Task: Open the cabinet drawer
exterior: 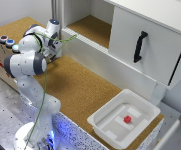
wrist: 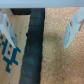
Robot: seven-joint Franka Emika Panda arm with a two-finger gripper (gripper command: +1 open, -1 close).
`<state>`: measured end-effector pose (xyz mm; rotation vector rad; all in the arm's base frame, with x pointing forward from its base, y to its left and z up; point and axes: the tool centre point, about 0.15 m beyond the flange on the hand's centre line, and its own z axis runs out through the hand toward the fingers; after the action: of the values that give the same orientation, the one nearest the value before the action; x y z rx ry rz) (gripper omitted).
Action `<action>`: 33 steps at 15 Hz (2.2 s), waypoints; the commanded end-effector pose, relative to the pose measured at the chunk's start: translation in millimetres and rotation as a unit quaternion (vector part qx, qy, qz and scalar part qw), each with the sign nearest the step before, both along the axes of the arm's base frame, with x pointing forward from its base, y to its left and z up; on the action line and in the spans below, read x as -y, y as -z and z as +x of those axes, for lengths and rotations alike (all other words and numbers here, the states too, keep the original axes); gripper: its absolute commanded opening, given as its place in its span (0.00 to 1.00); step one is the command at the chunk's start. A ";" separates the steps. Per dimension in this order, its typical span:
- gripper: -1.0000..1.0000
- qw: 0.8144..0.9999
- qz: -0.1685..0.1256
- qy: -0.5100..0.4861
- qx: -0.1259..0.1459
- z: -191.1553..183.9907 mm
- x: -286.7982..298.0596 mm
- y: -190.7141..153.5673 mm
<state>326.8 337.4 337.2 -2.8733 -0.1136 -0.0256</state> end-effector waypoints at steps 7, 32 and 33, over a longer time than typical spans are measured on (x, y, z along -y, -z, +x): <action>1.00 0.993 0.090 0.067 -0.036 7.7 -8.7 37.8; 0.00 0.990 0.128 0.057 -0.020 23.9 12.2 33.6; 0.00 0.990 0.126 0.059 -0.021 22.9 14.3 34.3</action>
<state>352.1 343.1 304.1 -2.6422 0.0470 0.0447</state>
